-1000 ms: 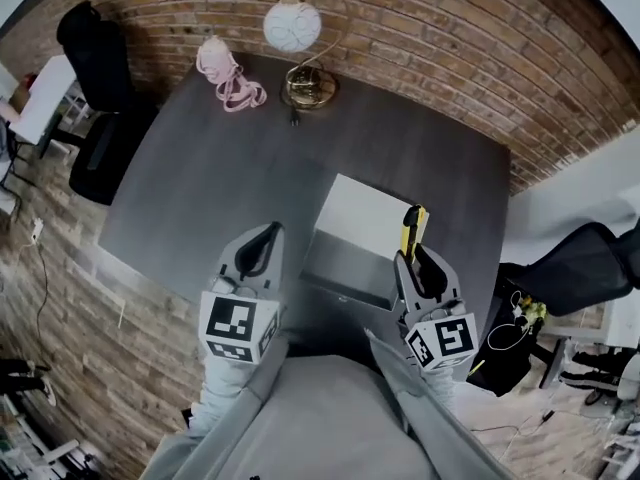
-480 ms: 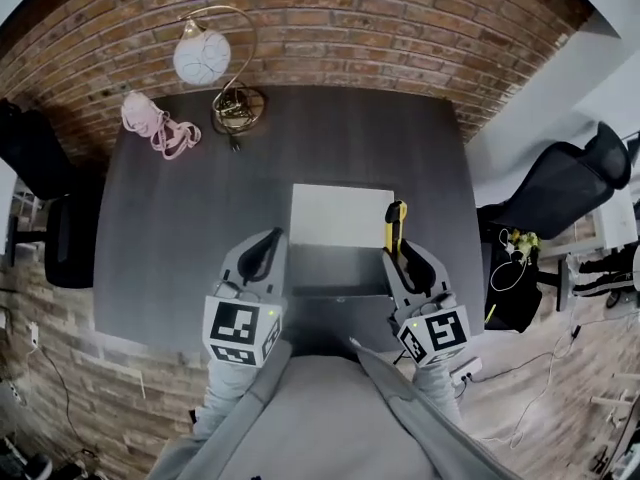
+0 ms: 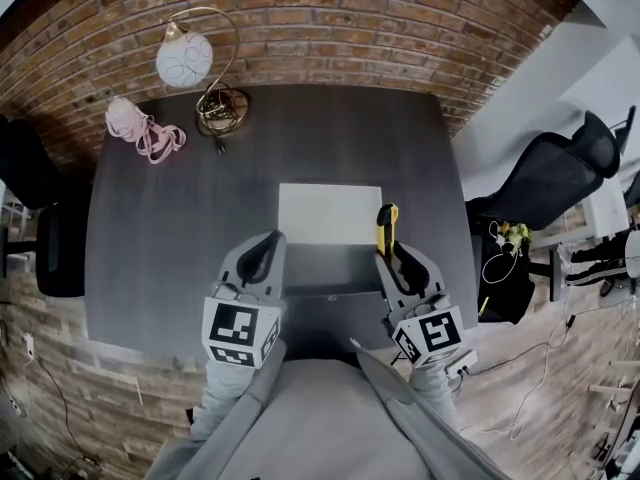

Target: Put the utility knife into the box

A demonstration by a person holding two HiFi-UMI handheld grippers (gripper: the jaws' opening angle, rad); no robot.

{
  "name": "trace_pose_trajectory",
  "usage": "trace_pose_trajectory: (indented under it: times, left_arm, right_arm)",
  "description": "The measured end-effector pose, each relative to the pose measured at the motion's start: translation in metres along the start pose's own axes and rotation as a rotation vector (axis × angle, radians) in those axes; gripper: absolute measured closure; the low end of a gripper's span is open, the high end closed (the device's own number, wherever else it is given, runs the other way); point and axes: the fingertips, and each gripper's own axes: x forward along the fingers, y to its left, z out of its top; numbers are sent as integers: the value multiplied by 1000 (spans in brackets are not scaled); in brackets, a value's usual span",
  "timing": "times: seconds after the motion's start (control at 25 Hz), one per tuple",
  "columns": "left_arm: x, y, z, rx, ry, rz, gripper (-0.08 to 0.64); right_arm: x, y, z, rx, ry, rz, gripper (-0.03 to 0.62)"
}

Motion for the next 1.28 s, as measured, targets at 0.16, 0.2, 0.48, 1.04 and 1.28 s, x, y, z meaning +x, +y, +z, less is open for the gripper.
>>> trace_pose_trajectory:
  times: [0.16,0.2,0.48,1.04,1.28]
  left_arm:
    - [3,-5,-6,-4,9,-15,540]
    - [4,-6,-9,-8,13,-19,540]
    - [13,-9,-24,-31,39,-28,540]
    - [12,-4,-65,-102,102,-13,540]
    - [11,-1,-77,-114,121,-6,540]
  right_arm:
    - [4,2,-11,-10,28,6,465]
    - [6,4,-15,-11,39,13,465]
    - [24,17,-39,-99,139,93,465]
    - [54,47,-110,-173,340,292,465]
    - [63,59,-138,-222,428,393,465]
